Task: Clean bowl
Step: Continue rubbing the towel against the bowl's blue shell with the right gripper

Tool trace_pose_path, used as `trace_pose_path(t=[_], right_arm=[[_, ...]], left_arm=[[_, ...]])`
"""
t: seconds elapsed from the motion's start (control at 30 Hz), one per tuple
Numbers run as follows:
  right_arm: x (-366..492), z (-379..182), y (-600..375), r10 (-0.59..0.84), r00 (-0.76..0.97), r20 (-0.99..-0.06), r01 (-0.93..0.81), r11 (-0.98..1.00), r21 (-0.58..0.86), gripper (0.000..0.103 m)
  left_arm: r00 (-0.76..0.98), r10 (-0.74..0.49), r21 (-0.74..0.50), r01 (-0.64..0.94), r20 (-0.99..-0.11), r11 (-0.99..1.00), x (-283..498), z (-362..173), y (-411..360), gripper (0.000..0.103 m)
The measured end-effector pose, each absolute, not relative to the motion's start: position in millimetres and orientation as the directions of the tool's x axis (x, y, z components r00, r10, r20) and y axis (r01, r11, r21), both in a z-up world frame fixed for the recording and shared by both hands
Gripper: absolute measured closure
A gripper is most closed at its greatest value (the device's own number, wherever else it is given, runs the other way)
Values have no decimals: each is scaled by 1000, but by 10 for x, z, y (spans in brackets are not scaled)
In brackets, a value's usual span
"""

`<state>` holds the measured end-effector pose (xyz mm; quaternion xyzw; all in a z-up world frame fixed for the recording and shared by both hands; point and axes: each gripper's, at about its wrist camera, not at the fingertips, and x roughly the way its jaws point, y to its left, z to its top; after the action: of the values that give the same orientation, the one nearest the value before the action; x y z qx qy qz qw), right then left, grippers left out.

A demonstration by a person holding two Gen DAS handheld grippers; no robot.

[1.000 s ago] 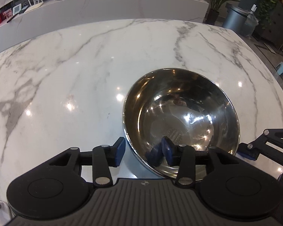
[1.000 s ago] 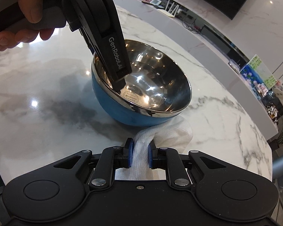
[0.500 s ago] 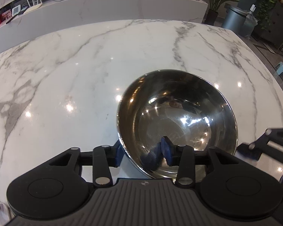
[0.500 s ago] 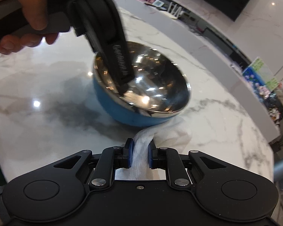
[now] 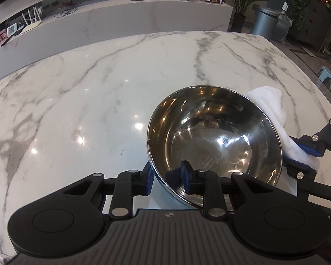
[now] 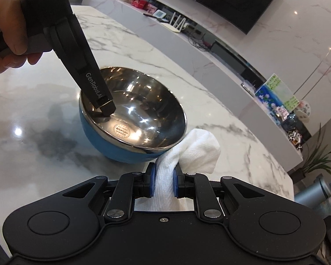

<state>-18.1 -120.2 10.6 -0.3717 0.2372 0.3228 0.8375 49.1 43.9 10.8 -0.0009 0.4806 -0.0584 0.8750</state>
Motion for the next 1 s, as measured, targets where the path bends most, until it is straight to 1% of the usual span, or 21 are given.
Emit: trace_pose_path(t=[0.1,0.13,0.17,0.23,0.27,0.5,0.63,0.73,0.87,1.0], right_arm=[[-206,98,-1174,370,659,-655,-736,499,-458,89],[-210,96,-1163,374,646,-666,-746,494,-446,89],[-214,95,-1151,377,632,-676,-757,488,-435,89],[-225,83,-1141,380,621,-686,-766,480,-428,89],[-237,71,-1130,380,616,-690,-771,474,-426,89],[-275,77,-1106,428,542,-724,-821,454,-346,89],[-330,55,-1075,437,519,-734,-840,419,-344,89],[-337,44,-1071,431,524,-735,-838,418,-352,89],[-280,47,-1083,414,551,-724,-814,459,-357,89],[-194,79,-1124,413,582,-700,-776,540,-327,89]], left_arm=[[517,-114,-96,62,-848,993,504,100,479,77],[506,-120,-110,50,-854,993,506,94,491,74],[492,-128,-126,37,-861,991,509,86,504,67],[464,-138,-149,13,-875,989,505,68,516,58],[459,-138,-151,9,-878,988,501,63,514,57],[452,-135,-150,2,-882,989,499,53,529,56],[456,-126,-141,2,-881,990,487,62,538,57],[460,-121,-134,5,-879,991,480,69,541,60],[491,-115,-126,11,-863,992,455,77,551,70],[533,-101,-107,19,-840,994,418,66,492,71]])
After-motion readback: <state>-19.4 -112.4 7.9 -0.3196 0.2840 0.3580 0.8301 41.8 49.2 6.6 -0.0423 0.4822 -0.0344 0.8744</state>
